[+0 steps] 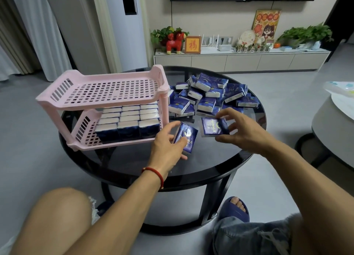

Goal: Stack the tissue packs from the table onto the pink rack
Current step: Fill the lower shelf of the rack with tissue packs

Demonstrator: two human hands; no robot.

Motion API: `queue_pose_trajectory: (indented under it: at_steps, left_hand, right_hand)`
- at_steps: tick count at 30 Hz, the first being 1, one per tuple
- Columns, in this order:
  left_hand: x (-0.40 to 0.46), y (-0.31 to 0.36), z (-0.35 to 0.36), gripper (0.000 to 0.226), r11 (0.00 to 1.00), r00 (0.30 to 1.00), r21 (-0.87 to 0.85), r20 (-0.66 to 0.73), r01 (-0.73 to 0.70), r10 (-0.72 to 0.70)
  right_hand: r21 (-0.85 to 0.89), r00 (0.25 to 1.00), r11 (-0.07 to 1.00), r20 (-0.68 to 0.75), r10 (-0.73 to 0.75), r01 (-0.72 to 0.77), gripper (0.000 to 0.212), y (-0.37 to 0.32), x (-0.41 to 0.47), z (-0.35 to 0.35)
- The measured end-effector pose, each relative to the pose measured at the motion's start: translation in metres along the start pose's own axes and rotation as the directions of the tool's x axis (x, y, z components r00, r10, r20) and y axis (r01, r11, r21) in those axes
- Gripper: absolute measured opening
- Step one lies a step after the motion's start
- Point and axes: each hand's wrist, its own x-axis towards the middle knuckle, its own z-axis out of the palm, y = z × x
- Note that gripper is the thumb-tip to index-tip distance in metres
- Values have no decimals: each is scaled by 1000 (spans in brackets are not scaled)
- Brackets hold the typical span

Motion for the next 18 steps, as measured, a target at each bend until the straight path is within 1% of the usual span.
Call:
queue_pose_trajectory:
  at_steps: [2, 3, 5, 7, 10, 12, 14, 16, 18]
  left_hand:
    - [-4, 4, -4, 39, 993, 998, -98, 26, 65, -63]
    - [-5, 6, -7, 34, 979, 993, -170, 52, 110, -103]
    - [-7, 6, -13, 26, 948, 983, -271, 129, 165, -134]
    - [-10, 2, -21, 31, 957, 978, -253, 186, 143, -97]
    - [-15, -9, -33, 53, 996, 977, -80, 211, 30, -13]
    - [-16, -13, -42, 63, 997, 979, -71, 203, 7, 8]
    - [-16, -16, -54, 69, 998, 983, -69, 184, -10, 23]
    - [-17, -17, -65, 72, 998, 982, -54, 186, -35, 45]
    - [-20, -17, -73, 75, 997, 976, -47, 207, -57, 65]
  right_hand:
    - [76, 990, 989, 35, -133, 130, 59, -16, -8, 0]
    - [80, 980, 980, 58, -188, 183, 59, -23, -10, 3]
    - [18, 956, 962, 112, -272, 272, 60, -34, -11, 13]
    - [-62, 932, 936, 131, -337, 347, 61, -41, -7, 27]
    - [-82, 913, 914, 139, -384, 397, 67, -52, -3, 41]
    - [-30, 911, 918, 139, -389, 397, 73, -58, -2, 47]
    - [91, 935, 946, 148, -321, 310, 74, -64, -6, 51]
    - [172, 958, 962, 157, -240, 213, 72, -73, -9, 56]
    - [184, 961, 959, 135, -243, 216, 65, -81, -10, 64]
